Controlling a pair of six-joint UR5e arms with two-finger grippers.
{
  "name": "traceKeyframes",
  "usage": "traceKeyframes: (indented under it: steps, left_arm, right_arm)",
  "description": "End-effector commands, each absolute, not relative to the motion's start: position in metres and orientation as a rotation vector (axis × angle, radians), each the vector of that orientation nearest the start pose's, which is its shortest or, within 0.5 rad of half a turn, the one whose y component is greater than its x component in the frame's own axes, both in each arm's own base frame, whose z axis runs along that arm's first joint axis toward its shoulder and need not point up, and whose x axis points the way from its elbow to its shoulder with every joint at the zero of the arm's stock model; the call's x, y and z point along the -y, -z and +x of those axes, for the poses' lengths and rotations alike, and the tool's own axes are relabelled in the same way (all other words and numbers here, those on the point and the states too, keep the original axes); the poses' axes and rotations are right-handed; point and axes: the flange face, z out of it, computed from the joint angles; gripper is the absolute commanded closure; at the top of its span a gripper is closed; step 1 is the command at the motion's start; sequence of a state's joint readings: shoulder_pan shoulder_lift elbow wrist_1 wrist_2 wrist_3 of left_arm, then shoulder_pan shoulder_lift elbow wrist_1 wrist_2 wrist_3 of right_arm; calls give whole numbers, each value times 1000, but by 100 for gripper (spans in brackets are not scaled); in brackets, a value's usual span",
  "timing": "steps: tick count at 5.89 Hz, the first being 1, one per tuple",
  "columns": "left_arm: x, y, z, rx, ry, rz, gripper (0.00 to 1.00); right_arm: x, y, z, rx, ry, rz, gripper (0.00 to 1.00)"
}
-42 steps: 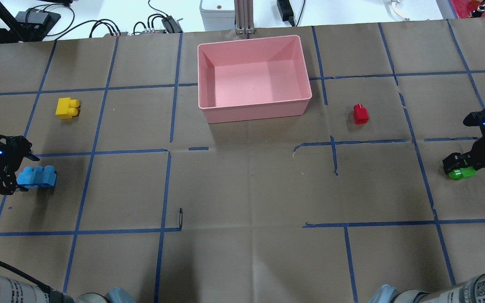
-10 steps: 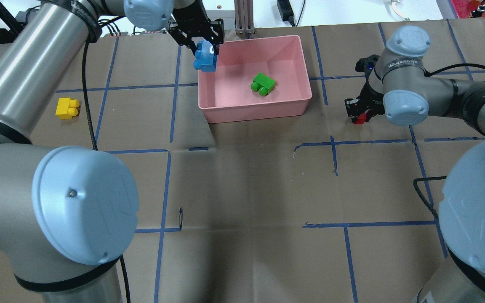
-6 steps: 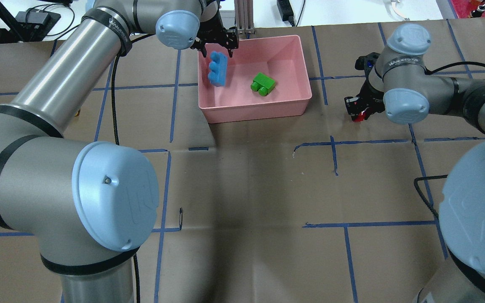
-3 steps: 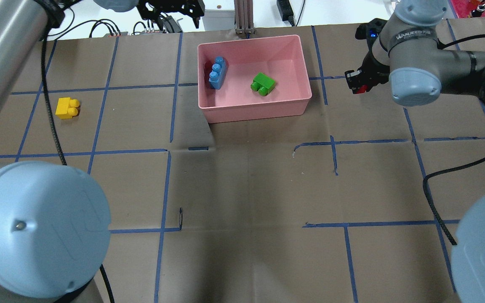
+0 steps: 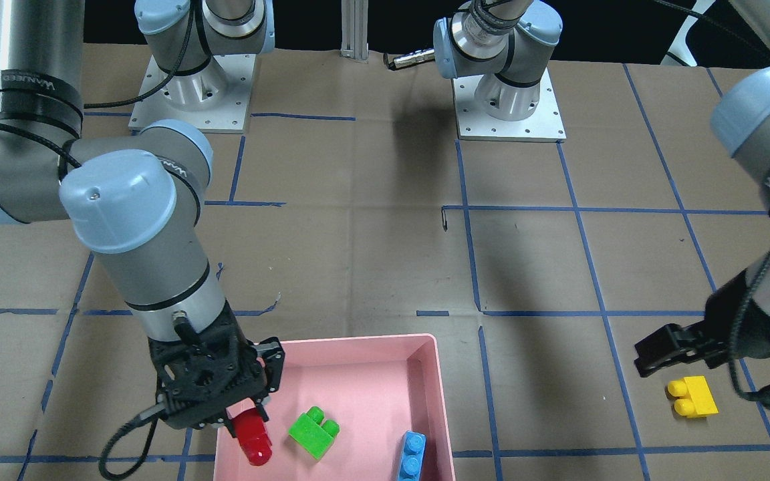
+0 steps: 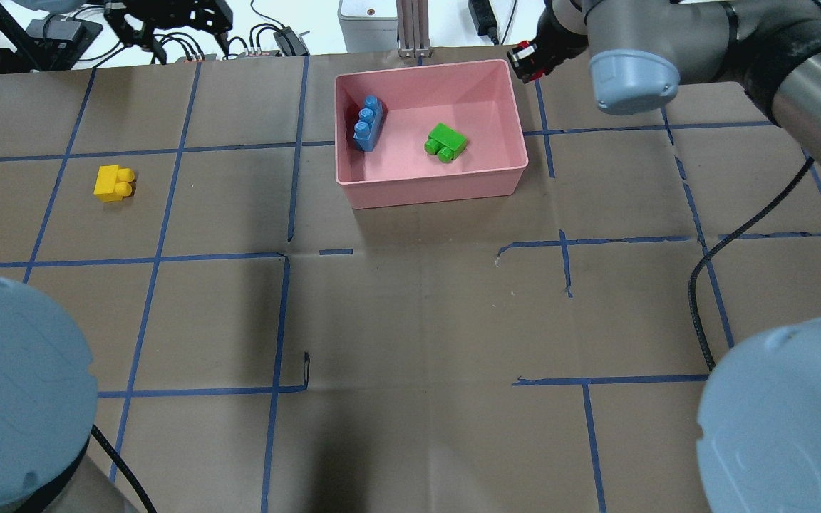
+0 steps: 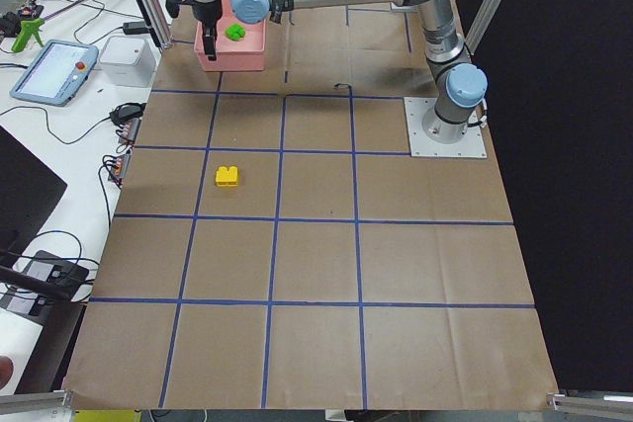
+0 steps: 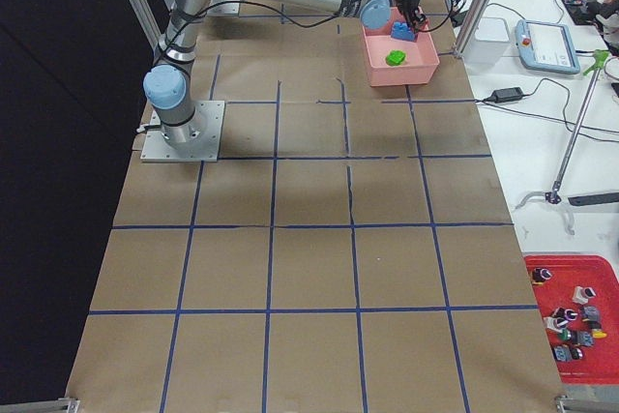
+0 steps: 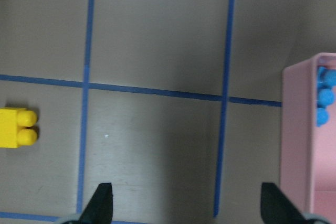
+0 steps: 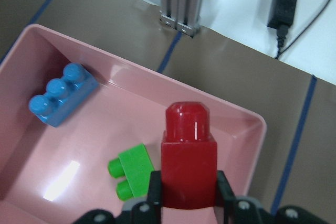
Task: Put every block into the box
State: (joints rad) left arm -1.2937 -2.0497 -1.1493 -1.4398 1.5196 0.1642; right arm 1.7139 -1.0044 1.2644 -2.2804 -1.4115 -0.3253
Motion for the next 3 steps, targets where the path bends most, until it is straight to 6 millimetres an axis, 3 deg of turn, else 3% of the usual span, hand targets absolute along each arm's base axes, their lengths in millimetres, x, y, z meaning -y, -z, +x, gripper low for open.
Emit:
traceKeyframes:
  steps: [1, 2, 3]
  left_arm:
    - [692, -398, 165, -3176, 76, -218, 1]
    - [694, -358, 183, -3189, -11, -248, 1]
    - [698, -315, 205, -3197, -38, -240, 2]
  right_arm:
    - [728, -366, 287, -2781, 693, -790, 86]
    - [728, -372, 288, -2785, 697, -805, 1]
    - [727, -376, 287, -2776, 697, -808, 0]
